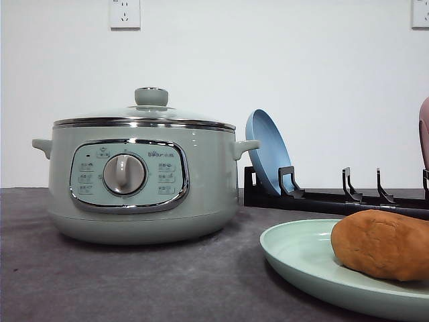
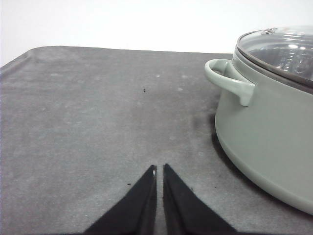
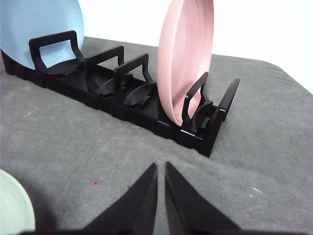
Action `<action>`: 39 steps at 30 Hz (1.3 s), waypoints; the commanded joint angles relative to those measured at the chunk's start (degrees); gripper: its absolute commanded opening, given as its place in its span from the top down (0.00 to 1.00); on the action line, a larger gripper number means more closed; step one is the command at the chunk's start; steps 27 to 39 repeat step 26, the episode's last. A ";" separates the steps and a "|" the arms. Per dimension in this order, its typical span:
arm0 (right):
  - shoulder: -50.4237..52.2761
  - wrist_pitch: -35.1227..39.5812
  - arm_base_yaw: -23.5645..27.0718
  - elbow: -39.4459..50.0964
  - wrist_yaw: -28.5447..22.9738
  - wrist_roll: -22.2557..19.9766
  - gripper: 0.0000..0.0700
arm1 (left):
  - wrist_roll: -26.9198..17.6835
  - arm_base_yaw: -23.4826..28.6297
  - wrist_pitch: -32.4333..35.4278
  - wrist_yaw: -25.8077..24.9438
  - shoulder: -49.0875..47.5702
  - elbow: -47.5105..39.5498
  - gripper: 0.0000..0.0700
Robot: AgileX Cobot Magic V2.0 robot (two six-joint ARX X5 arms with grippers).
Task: Transfer potato from steamer to green plate
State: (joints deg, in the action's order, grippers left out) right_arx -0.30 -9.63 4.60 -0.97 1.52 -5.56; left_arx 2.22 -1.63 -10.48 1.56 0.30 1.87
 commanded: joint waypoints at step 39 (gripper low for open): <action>0.09 0.65 0.15 0.26 0.00 0.65 0.98 | -0.68 0.11 -0.28 0.17 -0.11 -1.18 0.98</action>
